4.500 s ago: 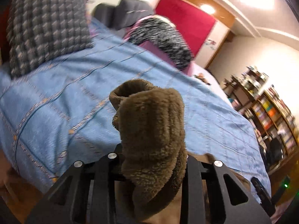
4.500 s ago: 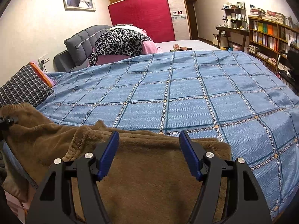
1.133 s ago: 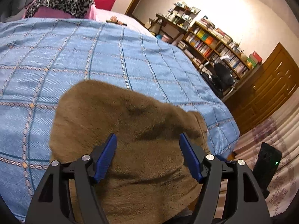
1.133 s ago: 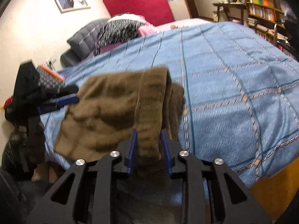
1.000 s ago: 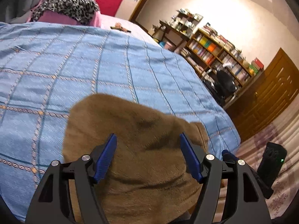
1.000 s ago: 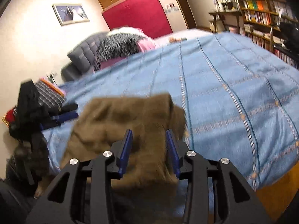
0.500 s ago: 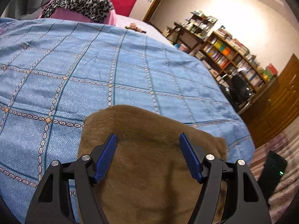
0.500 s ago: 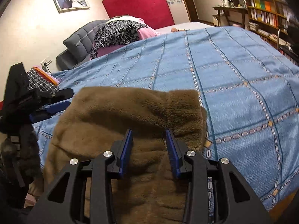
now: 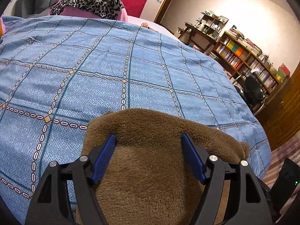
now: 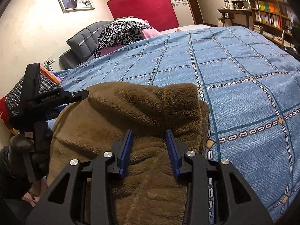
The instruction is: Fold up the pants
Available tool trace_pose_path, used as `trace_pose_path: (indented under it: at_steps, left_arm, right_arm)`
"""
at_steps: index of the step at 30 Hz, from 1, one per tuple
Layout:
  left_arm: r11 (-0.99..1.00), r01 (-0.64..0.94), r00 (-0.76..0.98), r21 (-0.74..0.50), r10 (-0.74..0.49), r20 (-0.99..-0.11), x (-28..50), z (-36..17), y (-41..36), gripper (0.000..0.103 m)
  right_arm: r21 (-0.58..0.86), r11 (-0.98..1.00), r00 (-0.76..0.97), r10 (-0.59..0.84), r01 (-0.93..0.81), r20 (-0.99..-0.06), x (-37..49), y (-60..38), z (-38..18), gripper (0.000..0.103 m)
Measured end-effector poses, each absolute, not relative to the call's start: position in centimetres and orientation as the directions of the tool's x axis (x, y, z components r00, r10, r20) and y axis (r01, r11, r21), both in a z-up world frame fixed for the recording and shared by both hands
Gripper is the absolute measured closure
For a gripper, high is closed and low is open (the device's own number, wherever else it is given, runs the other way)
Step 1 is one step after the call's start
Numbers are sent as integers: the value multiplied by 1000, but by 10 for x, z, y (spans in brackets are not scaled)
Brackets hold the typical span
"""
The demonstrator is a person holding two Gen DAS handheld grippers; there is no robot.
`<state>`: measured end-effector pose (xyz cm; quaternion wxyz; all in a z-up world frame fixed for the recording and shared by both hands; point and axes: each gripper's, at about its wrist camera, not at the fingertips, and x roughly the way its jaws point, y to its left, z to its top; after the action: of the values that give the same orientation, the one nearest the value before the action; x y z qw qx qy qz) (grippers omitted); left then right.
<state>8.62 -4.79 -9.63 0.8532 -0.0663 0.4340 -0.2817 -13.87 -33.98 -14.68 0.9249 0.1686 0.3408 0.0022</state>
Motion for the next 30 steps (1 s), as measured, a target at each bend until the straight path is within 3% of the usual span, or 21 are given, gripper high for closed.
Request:
trace_pose_path:
  at_steps: [11, 15, 26, 27, 28, 30]
  left_arm:
    - [827, 421, 461, -373, -549, -697, 61, -69, -24, 28]
    - [843, 431, 472, -322, -514, -716, 57, -75, -23, 23]
    - [849, 363, 462, -383, -521, -718, 62, -69, 5, 23]
    - [849, 356, 457, -391, -523, -720, 63, -69, 8, 21]
    - [849, 345, 450, -399, -523, -724, 64, -70, 11, 17]
    - [849, 338, 442, -407, -525, -728, 64, -70, 15, 16]
  right_arm:
    - [299, 946, 747, 109, 125, -656, -148, -338, -138, 66]
    - [273, 954, 747, 91, 124, -659, -150, -333, -140, 66]
    - [369, 919, 763, 140, 137, -631, -173, -346, -120, 65]
    - [376, 915, 768, 136, 144, -626, -176, -349, -117, 62]
    - [376, 911, 772, 116, 167, -625, -179, -353, -114, 50]
    - [370, 906, 781, 76, 205, -619, -183, -362, -111, 41]
